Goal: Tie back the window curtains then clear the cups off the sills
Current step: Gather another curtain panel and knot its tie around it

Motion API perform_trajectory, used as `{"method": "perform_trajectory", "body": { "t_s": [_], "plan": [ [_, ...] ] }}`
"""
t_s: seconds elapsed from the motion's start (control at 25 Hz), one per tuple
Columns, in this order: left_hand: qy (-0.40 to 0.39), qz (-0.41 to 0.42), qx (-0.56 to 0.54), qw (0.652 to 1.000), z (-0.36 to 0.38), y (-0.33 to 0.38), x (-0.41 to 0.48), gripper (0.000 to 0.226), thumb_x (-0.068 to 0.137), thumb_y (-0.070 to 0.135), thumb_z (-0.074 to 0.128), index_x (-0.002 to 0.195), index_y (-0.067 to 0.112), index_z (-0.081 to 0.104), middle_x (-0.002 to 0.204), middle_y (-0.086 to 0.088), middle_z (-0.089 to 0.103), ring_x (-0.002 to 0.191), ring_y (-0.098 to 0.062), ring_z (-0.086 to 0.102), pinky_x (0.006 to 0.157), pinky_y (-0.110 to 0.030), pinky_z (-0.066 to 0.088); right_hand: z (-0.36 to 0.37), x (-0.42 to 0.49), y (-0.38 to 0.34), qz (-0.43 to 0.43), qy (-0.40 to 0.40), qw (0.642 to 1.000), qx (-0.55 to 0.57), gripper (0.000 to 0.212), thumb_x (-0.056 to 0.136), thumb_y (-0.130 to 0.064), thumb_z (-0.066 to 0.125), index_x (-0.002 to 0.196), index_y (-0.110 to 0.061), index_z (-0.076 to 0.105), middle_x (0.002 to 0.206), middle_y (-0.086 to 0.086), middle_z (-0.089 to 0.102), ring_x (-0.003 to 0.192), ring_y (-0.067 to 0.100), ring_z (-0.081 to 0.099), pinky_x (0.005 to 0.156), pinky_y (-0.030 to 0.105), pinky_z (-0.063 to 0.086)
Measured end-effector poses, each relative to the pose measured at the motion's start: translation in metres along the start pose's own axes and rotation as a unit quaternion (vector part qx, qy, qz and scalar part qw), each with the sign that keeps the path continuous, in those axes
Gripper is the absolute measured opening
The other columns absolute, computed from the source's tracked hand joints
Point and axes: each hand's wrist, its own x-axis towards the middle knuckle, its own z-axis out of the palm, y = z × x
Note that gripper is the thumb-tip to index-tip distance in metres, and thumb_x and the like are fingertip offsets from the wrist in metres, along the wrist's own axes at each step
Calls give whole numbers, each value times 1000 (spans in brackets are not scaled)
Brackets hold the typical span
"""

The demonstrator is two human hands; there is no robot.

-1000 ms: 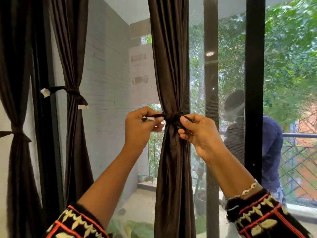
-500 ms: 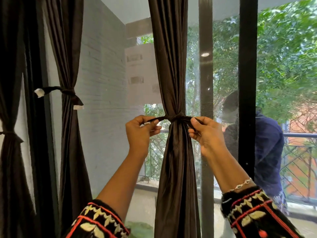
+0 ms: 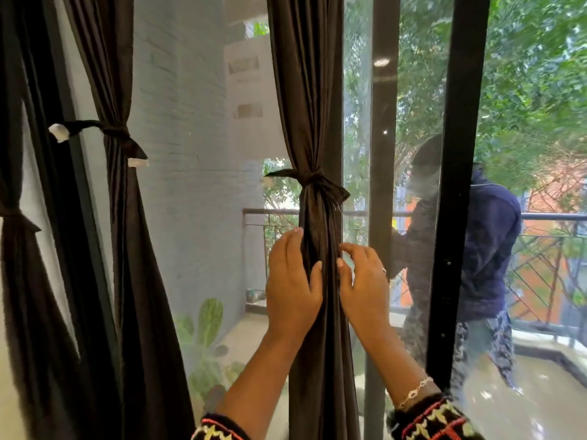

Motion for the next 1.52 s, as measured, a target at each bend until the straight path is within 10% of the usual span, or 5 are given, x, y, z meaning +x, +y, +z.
{"method": "perform_trajectory", "body": {
  "t_s": [0.2, 0.96, 1.28, 1.44, 1.52],
  "plan": [
    [-108, 103, 140, 979, 17, -17, -59, 55, 91, 24, 41, 142, 6, 30, 152, -17, 21, 142, -30, 10, 115, -44, 11, 6, -53, 34, -29, -39, 973, -227, 55, 86, -33, 35, 130, -5, 50, 135, 22, 48, 124, 40, 46, 99, 44, 39],
    [-494, 88, 94, 860, -67, -7, -287, 69, 88, 54, 22, 132, 5, 45, 141, -23, 41, 133, -36, 33, 111, -40, 5, -86, -321, 19, 133, -228, 829, -492, 89, 55, -43, 85, 131, -13, 50, 132, 18, 53, 120, 34, 54, 92, 41, 47],
    [-510, 113, 10, 853, -58, 57, -320, 68, 78, 49, 62, 129, 5, 50, 138, -21, 45, 127, -35, 44, 110, -35, 1, -176, -357, 7, 181, -180, 770, -585, 86, 47, -44, 88, 123, -14, 60, 125, 15, 60, 113, 31, 60, 90, 39, 46],
    [-521, 132, -16, 843, -36, 98, -326, 69, 91, 55, 18, 128, 6, 49, 136, -21, 47, 125, -35, 46, 110, -36, 4, -222, -360, 21, 201, -144, 755, -607, 80, 47, -43, 88, 118, -15, 64, 123, 12, 62, 110, 30, 62, 87, 39, 49],
    [-486, 164, -25, 858, -15, 118, -328, 64, 86, 54, 37, 126, 7, 53, 136, -21, 48, 125, -34, 47, 113, -39, 10, -246, -356, 34, 206, -133, 751, -612, 78, 50, -44, 87, 119, -16, 63, 124, 12, 61, 111, 29, 61, 88, 39, 50]
  ]
}}
